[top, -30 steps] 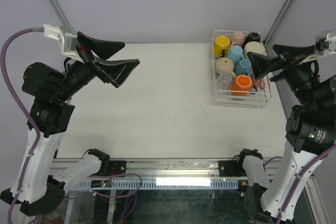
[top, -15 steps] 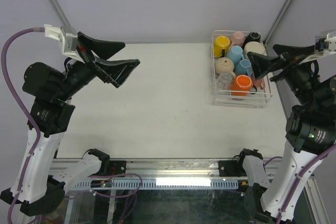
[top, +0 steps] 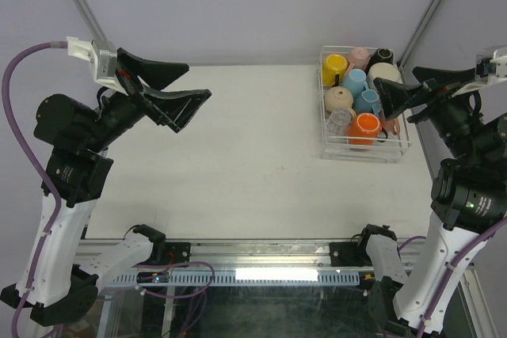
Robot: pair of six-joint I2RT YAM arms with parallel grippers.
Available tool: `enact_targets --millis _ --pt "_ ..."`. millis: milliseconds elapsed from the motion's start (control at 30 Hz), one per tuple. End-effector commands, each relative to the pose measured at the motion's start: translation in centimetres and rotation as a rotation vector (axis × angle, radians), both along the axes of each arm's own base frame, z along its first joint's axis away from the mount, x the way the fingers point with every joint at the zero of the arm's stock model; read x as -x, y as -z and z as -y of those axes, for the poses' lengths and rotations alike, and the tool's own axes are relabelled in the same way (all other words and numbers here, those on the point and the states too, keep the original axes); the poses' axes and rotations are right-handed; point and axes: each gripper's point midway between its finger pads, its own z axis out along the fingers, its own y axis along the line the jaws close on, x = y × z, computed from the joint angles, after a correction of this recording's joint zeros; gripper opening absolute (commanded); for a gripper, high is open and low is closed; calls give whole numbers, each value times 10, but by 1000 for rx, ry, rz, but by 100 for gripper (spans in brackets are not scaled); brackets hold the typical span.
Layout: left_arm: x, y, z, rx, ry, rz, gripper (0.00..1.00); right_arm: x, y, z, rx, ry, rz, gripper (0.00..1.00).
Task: Load the cups into the dish rack
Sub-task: Reset both arms
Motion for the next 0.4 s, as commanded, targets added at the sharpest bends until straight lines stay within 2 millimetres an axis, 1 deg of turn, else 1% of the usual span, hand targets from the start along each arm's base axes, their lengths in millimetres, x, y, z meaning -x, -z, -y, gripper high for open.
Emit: enact_targets --millis 0,367 --pt "2 -6 -4 11 -14 22 99 -1 -4 2 7 12 16 99" --pt "2 -5 -4 10 -13 21 99 -1 -3 3 20 15 21 99"
